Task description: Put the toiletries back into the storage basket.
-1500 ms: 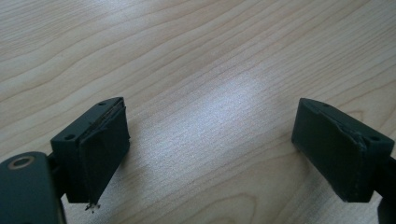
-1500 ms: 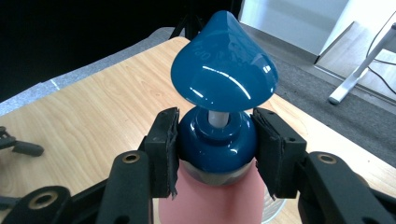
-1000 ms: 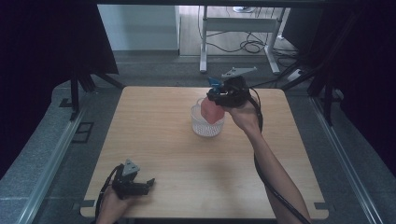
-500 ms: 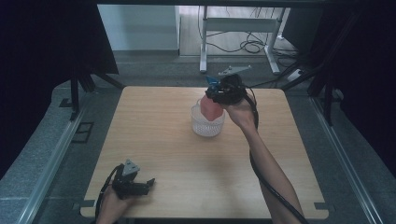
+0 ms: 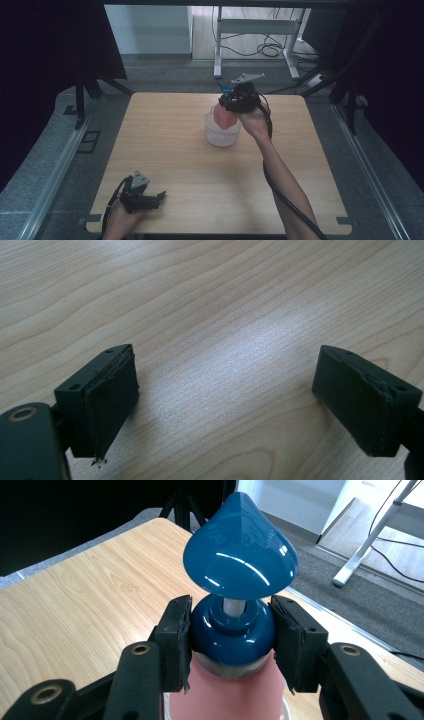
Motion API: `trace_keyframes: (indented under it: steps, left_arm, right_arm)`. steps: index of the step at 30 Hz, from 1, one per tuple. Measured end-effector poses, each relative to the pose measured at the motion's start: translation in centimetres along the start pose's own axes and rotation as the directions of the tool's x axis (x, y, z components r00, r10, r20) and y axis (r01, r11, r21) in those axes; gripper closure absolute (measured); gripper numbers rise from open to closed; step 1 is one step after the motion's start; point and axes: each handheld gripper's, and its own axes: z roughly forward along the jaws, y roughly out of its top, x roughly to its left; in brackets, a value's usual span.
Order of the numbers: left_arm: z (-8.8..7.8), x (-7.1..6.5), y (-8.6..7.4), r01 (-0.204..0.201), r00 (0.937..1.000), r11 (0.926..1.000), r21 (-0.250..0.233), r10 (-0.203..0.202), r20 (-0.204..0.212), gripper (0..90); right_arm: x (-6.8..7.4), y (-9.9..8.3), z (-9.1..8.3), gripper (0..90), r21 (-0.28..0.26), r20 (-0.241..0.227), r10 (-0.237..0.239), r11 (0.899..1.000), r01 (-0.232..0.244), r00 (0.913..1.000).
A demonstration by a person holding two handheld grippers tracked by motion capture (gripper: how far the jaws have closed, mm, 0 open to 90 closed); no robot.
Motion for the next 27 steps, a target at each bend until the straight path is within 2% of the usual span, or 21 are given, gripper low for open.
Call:
trace_keyframes:
  steps: [27]
  left_arm:
    - [0.0, 0.0, 0.0, -0.002, 1.0, 1.0, 0.001, 0.002, 0.0, 10.6]
  right_arm:
    - [-0.2, -1.6, 2.3, 52.8, 0.026, -0.008, 0.006, 1.0, -0.006, 1.0]
